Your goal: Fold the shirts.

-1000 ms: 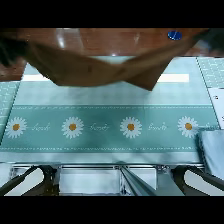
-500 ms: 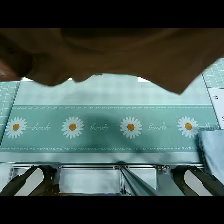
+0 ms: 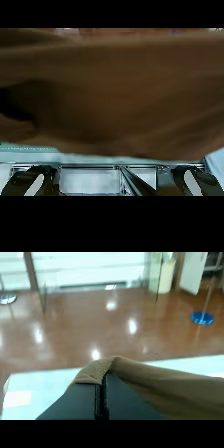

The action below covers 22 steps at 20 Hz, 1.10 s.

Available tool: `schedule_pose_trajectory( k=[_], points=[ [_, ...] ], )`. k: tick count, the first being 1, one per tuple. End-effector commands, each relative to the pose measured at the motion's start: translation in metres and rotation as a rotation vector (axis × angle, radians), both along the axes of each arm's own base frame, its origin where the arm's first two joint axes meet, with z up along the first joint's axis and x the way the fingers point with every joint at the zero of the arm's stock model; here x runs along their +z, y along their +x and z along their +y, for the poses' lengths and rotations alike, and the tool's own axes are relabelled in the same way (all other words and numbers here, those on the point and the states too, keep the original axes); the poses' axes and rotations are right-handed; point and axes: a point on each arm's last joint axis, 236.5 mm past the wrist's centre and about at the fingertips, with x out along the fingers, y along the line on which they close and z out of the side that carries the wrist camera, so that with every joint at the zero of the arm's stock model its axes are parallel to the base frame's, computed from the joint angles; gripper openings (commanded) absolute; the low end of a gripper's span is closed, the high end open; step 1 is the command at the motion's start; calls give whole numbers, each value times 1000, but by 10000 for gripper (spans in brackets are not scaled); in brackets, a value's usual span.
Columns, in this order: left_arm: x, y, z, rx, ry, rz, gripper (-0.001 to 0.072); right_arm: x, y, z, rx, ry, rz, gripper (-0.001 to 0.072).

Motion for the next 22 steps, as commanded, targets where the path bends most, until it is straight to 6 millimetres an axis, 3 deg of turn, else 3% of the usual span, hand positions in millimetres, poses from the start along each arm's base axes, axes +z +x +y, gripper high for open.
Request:
schedule_pose_trajectory(
  k=[1,3,5,8,10,12,14,18,22],
  points=[
    [-53,10,32,103,44,191,16,-48,9,-1,8,43,162,28],
    [-96,48,25,104,68,310,16,-89,35,3,53,96,277,28],
    [-147,99,18,116,90,397,15,-132,68,5,91,153,354,28],
    [-234,185,19,183,129,472,15,-207,124,-9,77,228,485,28],
    [-294,228,13,198,111,573,16,-254,161,-20,67,260,564,28],
    [-340,267,9,213,75,639,16,-292,201,-27,69,303,622,28],
    [-376,304,7,223,-3,675,16,-326,244,-36,52,365,643,28],
    [-445,350,12,260,-167,853,16,-383,318,-36,69,458,677,28],
    [-471,386,-1,228,-275,912,17,-424,366,-36,53,505,744,29]
  ],
)
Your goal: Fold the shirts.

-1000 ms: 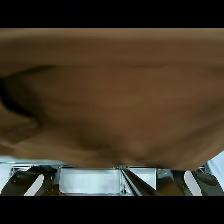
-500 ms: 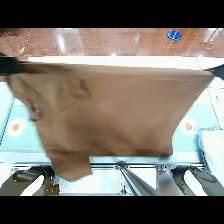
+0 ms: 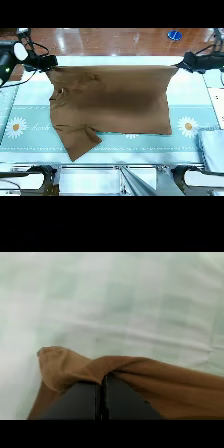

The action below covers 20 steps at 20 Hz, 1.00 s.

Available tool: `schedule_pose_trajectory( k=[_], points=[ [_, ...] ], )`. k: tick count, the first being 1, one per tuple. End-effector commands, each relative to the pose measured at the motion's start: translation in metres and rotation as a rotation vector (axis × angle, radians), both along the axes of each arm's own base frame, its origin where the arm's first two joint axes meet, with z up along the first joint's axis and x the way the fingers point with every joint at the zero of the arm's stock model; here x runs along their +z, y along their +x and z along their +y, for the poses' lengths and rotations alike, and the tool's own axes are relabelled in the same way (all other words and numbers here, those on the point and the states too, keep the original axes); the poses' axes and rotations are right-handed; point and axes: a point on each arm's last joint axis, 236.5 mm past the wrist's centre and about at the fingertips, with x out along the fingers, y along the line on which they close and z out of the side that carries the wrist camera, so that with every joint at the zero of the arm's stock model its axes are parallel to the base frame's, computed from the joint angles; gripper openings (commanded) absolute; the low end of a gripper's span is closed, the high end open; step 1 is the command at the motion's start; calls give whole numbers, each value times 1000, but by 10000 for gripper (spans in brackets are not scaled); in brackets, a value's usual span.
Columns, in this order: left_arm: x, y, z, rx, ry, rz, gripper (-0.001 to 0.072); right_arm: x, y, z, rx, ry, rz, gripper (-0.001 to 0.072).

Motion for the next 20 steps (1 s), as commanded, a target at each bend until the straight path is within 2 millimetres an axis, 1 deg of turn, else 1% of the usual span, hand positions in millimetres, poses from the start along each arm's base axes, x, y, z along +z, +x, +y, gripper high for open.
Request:
schedule_pose_trajectory(
  k=[1,2,4,5,7,8,9,10,11,12,16,18,19,20],
  points=[
    [-32,31,-20,27,-161,52,17,-43,42,-1,-33,53,63,28],
    [-36,34,-28,15,-196,68,17,-49,46,-1,-34,64,85,28],
    [-45,32,-41,-57,-225,117,16,-56,45,2,-9,72,117,28],
    [-47,28,-41,-82,-218,138,17,-57,41,1,0,63,128,29],
    [-44,17,-29,-117,-197,180,17,-56,25,-11,45,18,168,29],
    [-40,7,-19,-130,-191,215,16,-55,12,-19,66,3,202,29],
    [-39,-6,-11,-161,-181,261,17,-54,-2,-22,102,0,236,29],
    [-42,-20,-7,-195,-175,315,17,-55,-18,-22,150,-7,280,29],
    [-49,-37,-7,-224,-178,385,17,-60,-31,-23,184,-22,325,29],
    [-59,-50,-9,-245,-181,435,17,-68,-41,-25,198,-39,367,29],
    [-104,-88,-23,-265,-202,576,17,-108,-70,-14,208,-3,483,29],
    [-119,-99,-27,-264,-208,608,17,-126,-81,-12,198,12,518,29],
    [-122,-101,-28,-263,-208,613,17,-133,-83,-10,190,20,524,30],
    [-123,-102,-28,-263,-209,617,17,-136,-86,-9,188,23,534,115]
  ],
)
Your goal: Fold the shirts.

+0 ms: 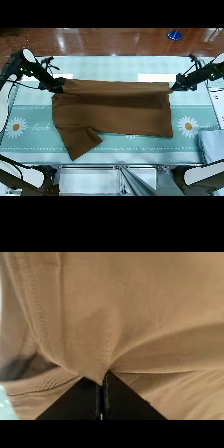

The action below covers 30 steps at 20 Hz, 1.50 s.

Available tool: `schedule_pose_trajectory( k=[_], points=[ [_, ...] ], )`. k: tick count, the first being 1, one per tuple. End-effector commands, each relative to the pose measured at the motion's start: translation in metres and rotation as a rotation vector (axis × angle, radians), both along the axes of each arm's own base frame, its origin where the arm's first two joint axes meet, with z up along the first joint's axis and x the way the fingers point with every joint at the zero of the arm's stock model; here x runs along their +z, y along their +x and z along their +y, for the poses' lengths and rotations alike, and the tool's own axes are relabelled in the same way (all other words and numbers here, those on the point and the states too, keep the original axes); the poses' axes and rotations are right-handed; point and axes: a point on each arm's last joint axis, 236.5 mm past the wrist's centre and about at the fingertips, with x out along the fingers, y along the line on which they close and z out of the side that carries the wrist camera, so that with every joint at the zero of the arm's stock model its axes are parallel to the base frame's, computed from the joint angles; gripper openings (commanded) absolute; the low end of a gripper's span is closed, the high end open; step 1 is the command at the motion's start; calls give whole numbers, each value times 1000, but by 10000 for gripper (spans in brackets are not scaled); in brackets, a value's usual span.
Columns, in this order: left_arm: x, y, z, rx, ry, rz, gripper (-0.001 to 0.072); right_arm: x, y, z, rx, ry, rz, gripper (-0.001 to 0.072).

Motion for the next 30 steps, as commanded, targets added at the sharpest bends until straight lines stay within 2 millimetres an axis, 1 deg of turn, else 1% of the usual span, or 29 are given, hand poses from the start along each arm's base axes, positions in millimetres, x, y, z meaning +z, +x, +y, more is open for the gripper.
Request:
schedule_pose_trajectory(
  k=[1,2,3,4,5,6,8,9,10,11,12,13,14,15,17,18,19,21,22,25,29,30],
  points=[
    [-11,-17,-5,-9,-8,58,70,-18,-18,5,-10,18,65,315],
    [-8,-22,-4,-3,-11,84,303,-15,-22,7,-12,27,87,417],
    [-3,-26,1,2,-1,106,512,-11,-28,5,-8,30,104,417],
    [4,-30,10,5,22,124,510,-4,-33,1,-13,30,111,417],
    [13,-30,18,13,34,119,510,5,-35,-8,-36,14,105,416],
    [23,-29,24,49,37,98,510,21,-35,-20,-73,-1,77,415],
    [50,-27,29,92,23,28,510,54,-37,-43,-123,-53,-19,415],
    [60,-33,34,98,29,7,509,66,-44,-56,-151,-93,-56,415],
    [67,-43,40,116,30,-7,509,71,-54,-66,-177,-125,-84,415],
    [70,-57,47,150,27,-17,509,69,-68,-71,-213,-140,-105,415],
    [68,-74,53,193,12,-17,509,64,-81,-70,-247,-135,-120,415],
    [62,-94,54,245,-33,-16,509,56,-96,-61,-268,-107,-141,415],
    [56,-112,50,297,-101,-19,509,48,-107,-49,-285,-66,-159,415],
    [50,-129,39,360,-204,-25,509,42,-118,-32,-293,-15,-185,415],
    [43,-151,16,459,-404,-46,510,39,-122,-7,-343,70,-248,415],
    [36,-164,9,477,-455,-39,510,39,-124,5,-351,121,-258,415],
    [28,-175,7,481,-467,-21,510,37,-128,13,-351,154,-250,415],
    [9,-196,4,494,-452,33,510,34,-136,22,-340,182,-222,415],
    [-1,-202,6,510,-429,48,510,35,-137,24,-335,192,-217,415],
    [-20,-209,1,518,-401,66,510,37,-134,25,-346,205,-225,415],
    [-35,-209,1,526,-376,93,510,38,-132,24,-361,210,-226,415],
    [-37,-210,-3,518,-379,107,510,38,-132,24,-362,210,-225,415]
  ],
)
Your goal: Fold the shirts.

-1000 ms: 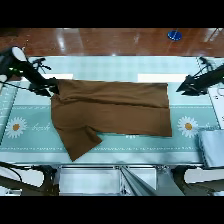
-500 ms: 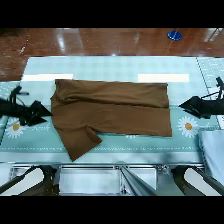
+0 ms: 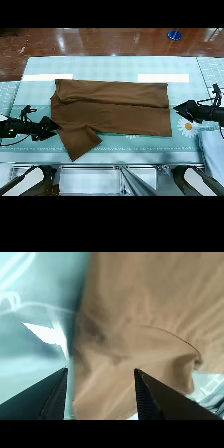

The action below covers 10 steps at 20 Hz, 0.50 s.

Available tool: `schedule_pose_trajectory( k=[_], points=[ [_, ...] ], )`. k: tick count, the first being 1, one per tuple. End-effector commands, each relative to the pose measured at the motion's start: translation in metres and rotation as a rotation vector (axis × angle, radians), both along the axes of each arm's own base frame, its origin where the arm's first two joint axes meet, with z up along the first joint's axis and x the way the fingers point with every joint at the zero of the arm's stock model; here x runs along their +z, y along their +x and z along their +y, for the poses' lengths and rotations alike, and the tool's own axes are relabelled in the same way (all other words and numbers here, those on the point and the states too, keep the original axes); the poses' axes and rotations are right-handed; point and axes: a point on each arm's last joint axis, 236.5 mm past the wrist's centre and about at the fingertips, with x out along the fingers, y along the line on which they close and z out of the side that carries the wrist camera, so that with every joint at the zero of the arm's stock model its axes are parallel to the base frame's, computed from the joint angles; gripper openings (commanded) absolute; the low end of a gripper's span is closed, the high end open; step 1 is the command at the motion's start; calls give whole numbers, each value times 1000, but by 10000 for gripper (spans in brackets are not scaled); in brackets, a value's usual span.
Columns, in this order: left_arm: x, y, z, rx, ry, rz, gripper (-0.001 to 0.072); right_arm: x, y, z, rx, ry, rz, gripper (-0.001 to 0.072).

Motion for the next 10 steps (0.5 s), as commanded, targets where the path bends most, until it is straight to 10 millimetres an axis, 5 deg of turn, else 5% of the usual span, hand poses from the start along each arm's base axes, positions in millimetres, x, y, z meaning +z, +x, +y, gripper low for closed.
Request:
schedule_pose_trajectory(
  k=[1,3,5,7,10],
  points=[
    [-14,-3,-9,-15,1,32,509,1,2,1,-13,12,-5,415],
    [-15,-3,-24,-82,-7,20,496,1,9,-13,-80,-2,-18,414],
    [-16,-4,-36,-139,3,11,309,-4,10,-41,-164,-43,-14,414],
    [-15,-7,-44,-186,1,4,21,-23,-19,-59,-161,-106,104,414],
    [-15,-6,-47,-197,-3,-9,16,-44,-85,-46,-18,-121,361,406]
  ],
)
